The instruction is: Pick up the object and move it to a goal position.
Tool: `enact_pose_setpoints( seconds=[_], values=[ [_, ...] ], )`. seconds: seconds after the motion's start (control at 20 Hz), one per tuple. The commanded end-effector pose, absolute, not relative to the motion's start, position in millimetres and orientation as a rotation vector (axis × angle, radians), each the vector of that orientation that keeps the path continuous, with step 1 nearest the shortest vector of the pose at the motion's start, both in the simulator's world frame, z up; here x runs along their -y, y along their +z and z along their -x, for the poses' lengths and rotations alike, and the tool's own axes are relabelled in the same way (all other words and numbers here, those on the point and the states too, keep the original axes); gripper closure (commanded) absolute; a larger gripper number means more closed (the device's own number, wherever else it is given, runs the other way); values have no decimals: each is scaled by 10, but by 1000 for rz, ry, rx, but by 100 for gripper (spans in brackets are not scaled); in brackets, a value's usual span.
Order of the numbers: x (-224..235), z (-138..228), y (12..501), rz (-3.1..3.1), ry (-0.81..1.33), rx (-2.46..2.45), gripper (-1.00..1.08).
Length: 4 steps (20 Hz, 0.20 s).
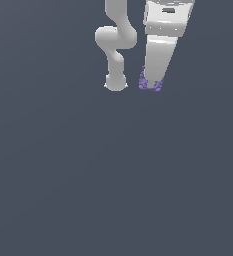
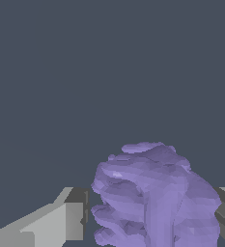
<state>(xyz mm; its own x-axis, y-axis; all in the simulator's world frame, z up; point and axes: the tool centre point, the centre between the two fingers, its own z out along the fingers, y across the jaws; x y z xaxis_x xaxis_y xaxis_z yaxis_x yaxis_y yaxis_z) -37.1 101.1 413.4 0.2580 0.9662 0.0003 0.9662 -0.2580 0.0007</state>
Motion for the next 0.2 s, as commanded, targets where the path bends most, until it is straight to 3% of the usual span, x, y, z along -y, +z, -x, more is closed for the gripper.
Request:
enact_pose_setpoints(
  seconds=[0.0, 0.15],
  values=[
    [-1029, 362, 4176, -2492, 0, -1913, 108],
    [-1035, 358, 4190, -2492, 0, -1913, 108]
  ],
)
